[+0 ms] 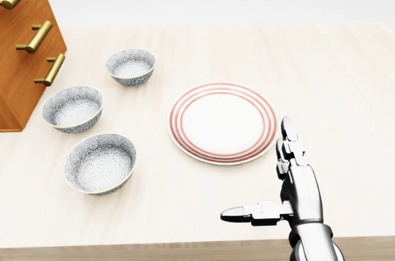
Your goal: Put the bowl at the front on the plate.
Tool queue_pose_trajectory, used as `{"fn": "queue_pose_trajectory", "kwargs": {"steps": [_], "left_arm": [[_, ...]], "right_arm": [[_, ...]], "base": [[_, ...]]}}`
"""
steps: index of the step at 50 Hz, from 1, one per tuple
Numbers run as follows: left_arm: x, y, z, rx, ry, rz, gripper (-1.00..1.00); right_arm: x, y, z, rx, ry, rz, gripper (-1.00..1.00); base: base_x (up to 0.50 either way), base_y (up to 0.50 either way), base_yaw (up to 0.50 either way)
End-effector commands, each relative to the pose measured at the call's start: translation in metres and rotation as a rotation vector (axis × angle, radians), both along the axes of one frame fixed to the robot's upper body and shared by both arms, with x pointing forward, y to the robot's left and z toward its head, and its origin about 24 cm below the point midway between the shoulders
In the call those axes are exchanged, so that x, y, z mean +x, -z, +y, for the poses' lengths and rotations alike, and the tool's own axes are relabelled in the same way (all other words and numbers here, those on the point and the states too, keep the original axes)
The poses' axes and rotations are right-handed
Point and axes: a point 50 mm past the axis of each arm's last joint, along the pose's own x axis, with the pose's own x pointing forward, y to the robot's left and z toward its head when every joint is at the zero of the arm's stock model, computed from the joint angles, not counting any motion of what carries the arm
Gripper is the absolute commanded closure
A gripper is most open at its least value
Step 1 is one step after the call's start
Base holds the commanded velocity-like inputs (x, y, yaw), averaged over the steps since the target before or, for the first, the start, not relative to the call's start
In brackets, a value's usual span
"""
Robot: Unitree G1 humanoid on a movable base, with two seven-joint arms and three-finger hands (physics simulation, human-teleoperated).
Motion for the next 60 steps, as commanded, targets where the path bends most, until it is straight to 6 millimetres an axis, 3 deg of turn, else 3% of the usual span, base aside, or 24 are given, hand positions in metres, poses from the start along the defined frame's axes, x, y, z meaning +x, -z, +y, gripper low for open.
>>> {"fn": "queue_pose_trajectory", "kwargs": {"steps": [1, 16, 28, 60], "left_arm": [[-0.013, 0.0026, 0.0151, -0.039, -0.054, -0.012, -1.0], [-0.0191, -0.0055, 0.0074, 0.0, -0.048, -0.034, -1.0], [-0.0152, 0.0022, 0.0086, -0.022, -0.051, -0.007, -1.0], [-0.0148, -0.0006, 0.0073, -0.007, -0.046, -0.012, -1.0]], "right_arm": [[0.0003, 0.0003, -0.0001, -0.001, 0.001, 0.003, -1.0], [-0.0007, -0.0017, 0.0006, -0.002, 0.0, -0.001, -1.0], [-0.0005, -0.0016, -0.0009, -0.001, 0.007, -0.006, -1.0], [0.0014, 0.0043, -0.0053, -0.005, 0.046, 0.054, -1.0]], "base": [[0.0, 0.0, 0.0], [0.0, 0.0, 0.0], [0.0, 0.0, 0.0], [0.0, 0.0, 0.0]]}}
